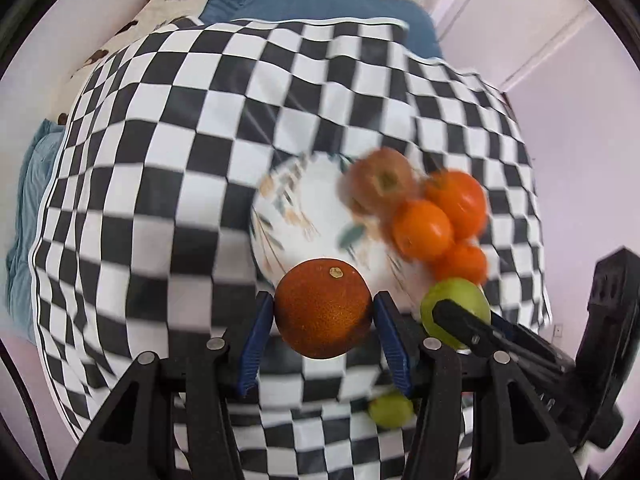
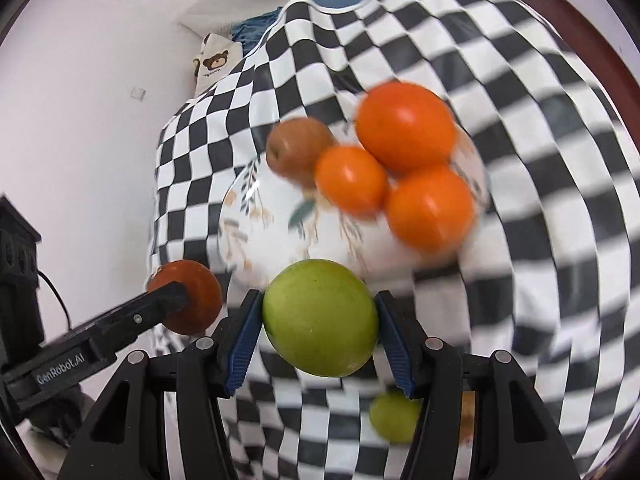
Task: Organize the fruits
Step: 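Carry both fruits onto the floral plate and open both tools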
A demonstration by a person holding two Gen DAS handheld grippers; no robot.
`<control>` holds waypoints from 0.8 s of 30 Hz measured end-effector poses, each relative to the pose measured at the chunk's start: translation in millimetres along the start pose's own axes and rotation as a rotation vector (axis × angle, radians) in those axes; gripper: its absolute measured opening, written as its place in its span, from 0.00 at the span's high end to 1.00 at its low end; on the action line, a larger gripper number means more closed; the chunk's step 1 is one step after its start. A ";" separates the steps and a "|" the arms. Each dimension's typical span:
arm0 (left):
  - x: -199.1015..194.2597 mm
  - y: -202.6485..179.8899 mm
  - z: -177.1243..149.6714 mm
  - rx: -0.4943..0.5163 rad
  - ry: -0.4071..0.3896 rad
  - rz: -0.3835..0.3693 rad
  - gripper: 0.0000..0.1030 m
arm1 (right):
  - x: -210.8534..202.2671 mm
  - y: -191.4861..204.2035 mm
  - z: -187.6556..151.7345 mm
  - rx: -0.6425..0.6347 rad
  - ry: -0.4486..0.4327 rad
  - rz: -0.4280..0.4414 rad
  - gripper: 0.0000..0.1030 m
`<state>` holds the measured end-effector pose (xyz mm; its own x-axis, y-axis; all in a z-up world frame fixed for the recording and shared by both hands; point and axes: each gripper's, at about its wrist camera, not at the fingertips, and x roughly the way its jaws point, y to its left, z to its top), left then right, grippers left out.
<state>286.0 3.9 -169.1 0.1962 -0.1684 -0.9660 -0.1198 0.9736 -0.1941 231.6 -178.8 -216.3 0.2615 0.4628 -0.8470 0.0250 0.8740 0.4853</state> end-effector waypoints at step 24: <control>40.1 13.9 62.4 0.022 0.072 0.101 0.11 | 29.3 17.1 32.2 -0.031 0.057 -0.187 0.08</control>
<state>352.9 20.2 -199.9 0.1136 -0.0796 -0.9903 -0.1136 0.9892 -0.0926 270.7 -155.1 -225.8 0.1999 0.2984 -0.9333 0.0380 0.9494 0.3117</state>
